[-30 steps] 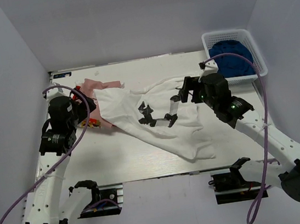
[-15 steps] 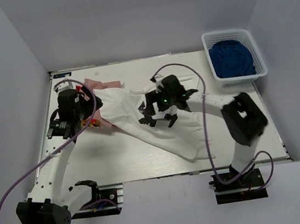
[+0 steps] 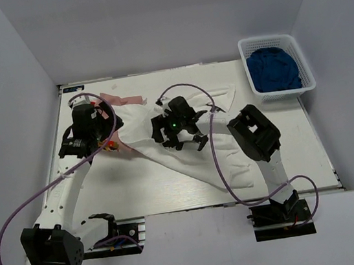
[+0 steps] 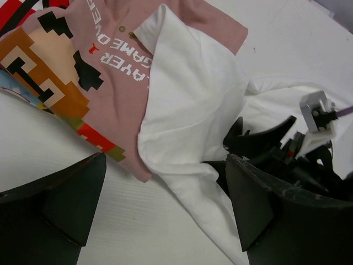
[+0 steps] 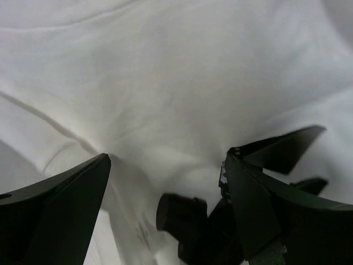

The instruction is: Fold and stack the t-shirts

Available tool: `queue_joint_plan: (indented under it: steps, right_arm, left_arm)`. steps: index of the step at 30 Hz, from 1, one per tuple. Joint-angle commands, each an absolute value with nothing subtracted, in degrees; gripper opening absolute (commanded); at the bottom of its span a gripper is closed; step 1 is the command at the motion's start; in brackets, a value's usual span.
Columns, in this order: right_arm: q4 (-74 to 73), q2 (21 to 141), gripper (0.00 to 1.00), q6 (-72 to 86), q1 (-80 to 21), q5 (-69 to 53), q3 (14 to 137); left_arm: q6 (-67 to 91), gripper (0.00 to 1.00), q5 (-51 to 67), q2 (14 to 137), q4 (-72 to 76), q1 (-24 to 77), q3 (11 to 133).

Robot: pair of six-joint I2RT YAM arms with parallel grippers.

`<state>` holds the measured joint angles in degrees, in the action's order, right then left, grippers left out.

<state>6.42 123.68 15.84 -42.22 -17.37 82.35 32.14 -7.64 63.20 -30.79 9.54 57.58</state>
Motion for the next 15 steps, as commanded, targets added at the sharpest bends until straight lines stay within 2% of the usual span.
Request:
queue_joint_plan:
  steps: [1, 6, 12, 15]
  right_arm:
    - [5.62, 120.77, 0.91, 24.30, -41.22, -11.54, 72.01]
    - [9.85, 105.26, 0.91, 31.63, -38.07, -6.43, 50.60]
    - [-3.30, 87.07, 0.91, 39.11, -34.90, 5.00, 38.42]
    - [-6.75, 80.79, 0.91, 39.29, -34.28, 9.22, 35.25]
  left_arm:
    - [31.55, 0.99, -7.21, 63.89, -29.27, 9.40, 57.83]
    - [31.55, 0.99, -7.21, 66.79, -28.74, 9.40, 60.11]
    - [31.55, 0.99, -6.68, 72.06, -29.35, 9.40, 61.17]
    - [31.55, 0.99, -12.81, 76.37, -32.33, 9.40, 64.33]
